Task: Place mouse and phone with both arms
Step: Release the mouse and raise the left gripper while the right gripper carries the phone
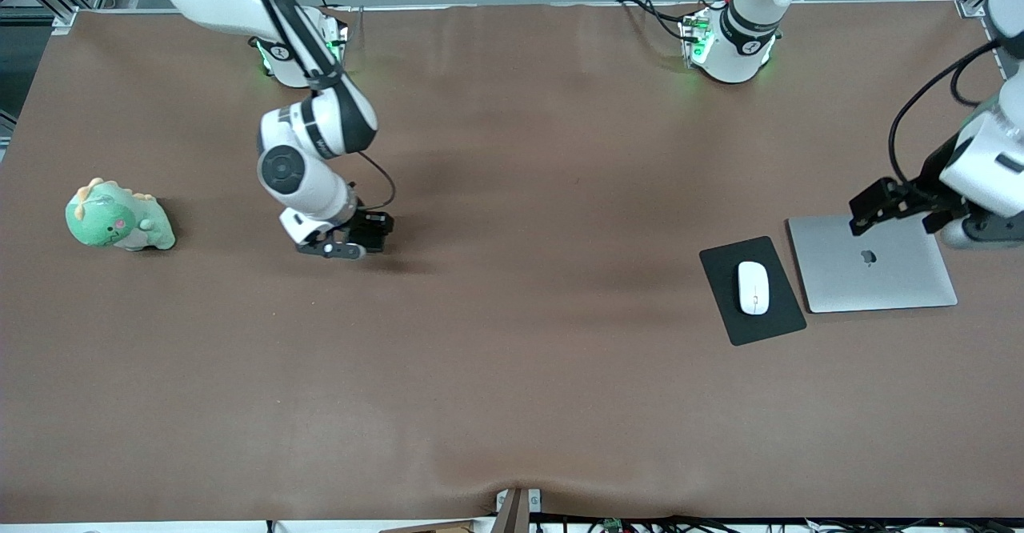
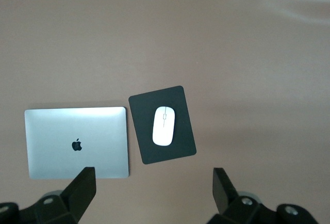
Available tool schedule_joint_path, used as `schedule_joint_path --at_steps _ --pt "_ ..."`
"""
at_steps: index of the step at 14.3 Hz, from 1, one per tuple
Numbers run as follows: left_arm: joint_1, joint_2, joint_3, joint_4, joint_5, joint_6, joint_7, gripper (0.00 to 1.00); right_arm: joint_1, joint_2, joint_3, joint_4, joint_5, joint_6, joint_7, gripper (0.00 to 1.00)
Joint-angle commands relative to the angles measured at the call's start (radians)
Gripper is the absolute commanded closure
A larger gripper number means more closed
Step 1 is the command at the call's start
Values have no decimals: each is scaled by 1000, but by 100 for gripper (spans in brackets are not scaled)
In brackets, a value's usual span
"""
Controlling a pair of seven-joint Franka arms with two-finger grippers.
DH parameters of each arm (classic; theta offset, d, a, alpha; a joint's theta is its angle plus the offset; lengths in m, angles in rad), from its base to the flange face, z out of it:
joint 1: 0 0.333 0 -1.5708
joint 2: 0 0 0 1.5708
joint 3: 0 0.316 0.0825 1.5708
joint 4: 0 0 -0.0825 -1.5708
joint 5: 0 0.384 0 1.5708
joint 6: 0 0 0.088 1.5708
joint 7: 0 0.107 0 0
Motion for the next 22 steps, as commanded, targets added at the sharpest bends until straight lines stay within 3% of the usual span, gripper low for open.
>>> schedule_joint_path --at_steps 1,4,8,15,17,22 --pt "5 -40 -29 2 -16 -78 -13 0 -82 -83 15 -80 -13 -5 -95 100" --pt "-27 -77 -28 -20 -14 -87 -14 0 -148 -104 -7 -122 -15 -4 -189 100" --pt "-138 -149 66 -92 -14 -109 -17 0 -159 -129 -108 -159 -16 -1 -319 100" --pt "-135 -154 54 -77 -14 -138 -14 0 -188 -117 -309 -214 -20 63 -586 100" --pt "-133 -146 55 -72 -14 -133 -12 0 -250 -92 -317 -231 -20 123 -683 100" --pt "-130 -148 64 -66 -18 -135 -8 0 -259 -14 -312 -255 -17 248 -684 100"
